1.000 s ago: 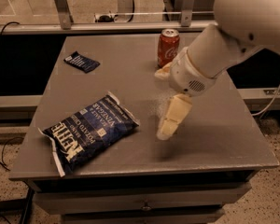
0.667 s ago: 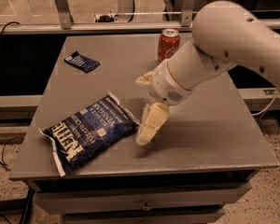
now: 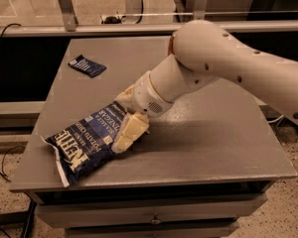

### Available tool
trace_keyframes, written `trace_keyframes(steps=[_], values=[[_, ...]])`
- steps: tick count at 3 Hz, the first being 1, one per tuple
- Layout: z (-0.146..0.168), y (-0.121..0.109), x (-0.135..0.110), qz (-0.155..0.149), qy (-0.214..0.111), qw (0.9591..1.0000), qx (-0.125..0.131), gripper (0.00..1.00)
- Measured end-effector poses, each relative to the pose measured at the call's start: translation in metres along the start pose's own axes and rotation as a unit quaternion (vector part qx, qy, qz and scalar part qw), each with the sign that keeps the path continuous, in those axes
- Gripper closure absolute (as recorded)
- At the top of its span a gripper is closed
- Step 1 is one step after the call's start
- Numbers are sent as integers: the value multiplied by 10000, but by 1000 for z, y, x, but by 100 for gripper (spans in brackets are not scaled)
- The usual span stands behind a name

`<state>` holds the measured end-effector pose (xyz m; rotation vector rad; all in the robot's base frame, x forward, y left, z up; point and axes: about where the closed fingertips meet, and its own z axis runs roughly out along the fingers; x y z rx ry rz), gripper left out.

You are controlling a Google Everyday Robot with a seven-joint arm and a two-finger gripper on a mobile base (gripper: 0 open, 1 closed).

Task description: Pick blue chip bag

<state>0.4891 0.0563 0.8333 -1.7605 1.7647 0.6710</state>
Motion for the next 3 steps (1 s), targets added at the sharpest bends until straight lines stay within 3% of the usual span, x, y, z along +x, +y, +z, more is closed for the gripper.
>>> trace_keyframes(steps=[1,3], values=[[11,5,-5,213,-36,9996,-171,41],[-27,-6,-28,412,-226,9989,22,87]])
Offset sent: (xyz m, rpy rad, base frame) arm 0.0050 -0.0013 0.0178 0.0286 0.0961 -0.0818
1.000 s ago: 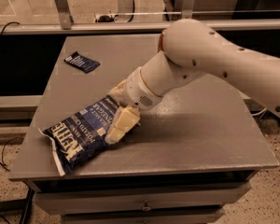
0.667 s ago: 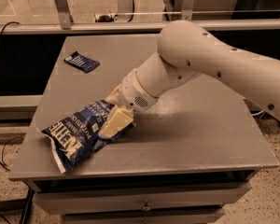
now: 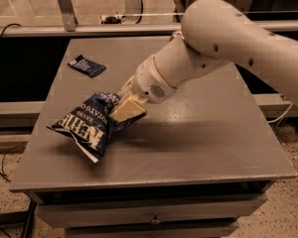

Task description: Pick blue chip bag

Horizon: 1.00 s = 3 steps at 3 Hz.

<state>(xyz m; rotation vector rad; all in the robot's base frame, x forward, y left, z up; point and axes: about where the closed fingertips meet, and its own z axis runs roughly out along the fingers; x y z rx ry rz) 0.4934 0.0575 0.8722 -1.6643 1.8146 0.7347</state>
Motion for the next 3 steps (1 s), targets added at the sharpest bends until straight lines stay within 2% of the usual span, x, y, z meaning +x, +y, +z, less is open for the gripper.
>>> trace_keyframes(steps=[1,2,3], values=[[-33,-9,-30,-76,-287,9994,204,100],[-64,-19,-49,-63,-475,9977,476,100],[-67,-19,-52,-79,-494,9975,502,100]])
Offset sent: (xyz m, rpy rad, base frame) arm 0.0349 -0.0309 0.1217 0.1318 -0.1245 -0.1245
